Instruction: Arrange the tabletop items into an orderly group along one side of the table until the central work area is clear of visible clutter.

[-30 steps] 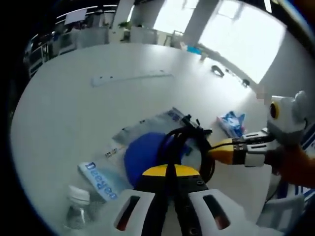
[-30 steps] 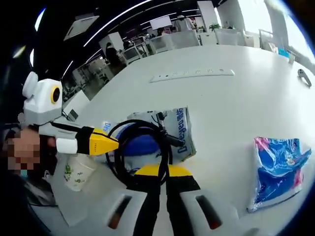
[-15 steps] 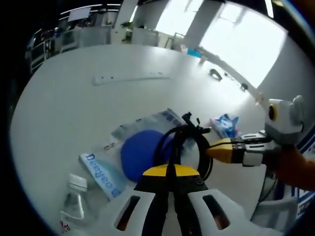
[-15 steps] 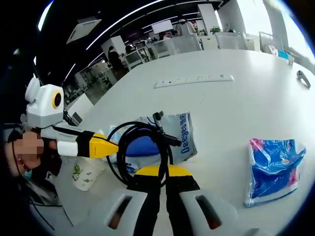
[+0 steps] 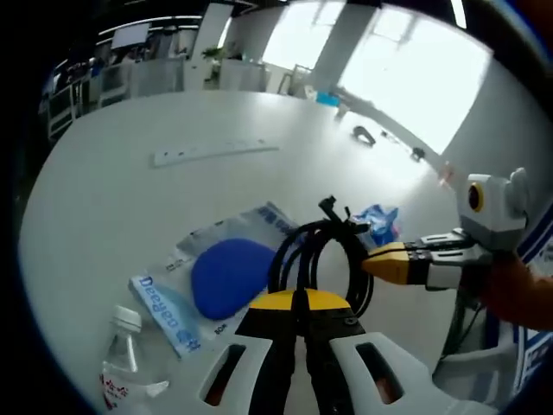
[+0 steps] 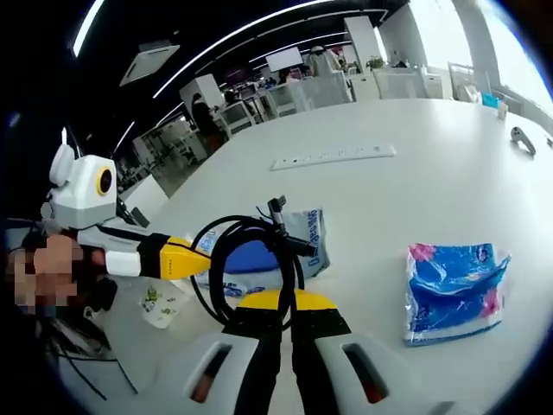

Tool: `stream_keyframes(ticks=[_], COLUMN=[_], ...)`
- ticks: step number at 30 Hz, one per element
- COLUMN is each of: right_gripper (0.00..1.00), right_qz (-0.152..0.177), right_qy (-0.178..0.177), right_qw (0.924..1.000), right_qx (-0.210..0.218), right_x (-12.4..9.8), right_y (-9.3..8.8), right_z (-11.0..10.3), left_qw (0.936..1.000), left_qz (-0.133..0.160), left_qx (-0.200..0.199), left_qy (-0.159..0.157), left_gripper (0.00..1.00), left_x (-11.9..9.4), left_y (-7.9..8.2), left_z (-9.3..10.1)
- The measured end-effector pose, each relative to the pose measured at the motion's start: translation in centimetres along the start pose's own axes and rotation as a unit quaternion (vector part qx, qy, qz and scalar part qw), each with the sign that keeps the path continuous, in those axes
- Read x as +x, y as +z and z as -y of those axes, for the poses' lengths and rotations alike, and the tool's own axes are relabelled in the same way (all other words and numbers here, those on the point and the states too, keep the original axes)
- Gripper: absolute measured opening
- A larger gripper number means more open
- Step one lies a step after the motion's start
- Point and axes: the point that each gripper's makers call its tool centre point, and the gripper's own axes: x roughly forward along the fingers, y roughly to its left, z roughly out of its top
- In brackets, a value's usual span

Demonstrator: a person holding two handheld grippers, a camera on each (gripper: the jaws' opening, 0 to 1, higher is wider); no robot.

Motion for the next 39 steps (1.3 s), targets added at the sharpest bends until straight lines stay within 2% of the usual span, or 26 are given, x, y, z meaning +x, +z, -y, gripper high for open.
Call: stream_keyframes(ticks=[7, 22, 29, 39], right_gripper=[0.00, 0.00, 0.00, 0.00], right_qz=[0.014, 0.028, 0.032, 0.024], right_qy=[-0.010, -0.049, -0.061, -0.066], right_qw=[0.9998, 0.9979, 0.9968, 0.9964], right_qx=[0.005, 0.031, 0.040, 0.049], right_x=[-3.2, -10.3, -12.3, -13.9], right_y=[-0.5, -3.0, -3.5, -4.3], right_z=[1.0, 4.5, 5.5, 6.6], left_qw=[0.9998, 0.9967, 0.9952, 0.9941], left_qz=[0.003, -0.007, -0.015, -0.030], left_qx=[0.014, 0.041, 0.047, 0.050], left_qy=[-0.015, -0.070, -0.084, -0.092], left_gripper=[0.00, 0.00, 0.00, 0.00], left_x=[0.2, 1.8, 2.2, 2.8], left_y=[0.1, -1.4, -1.6, -2.2], left_z=[2.9, 10.7, 12.9, 14.8])
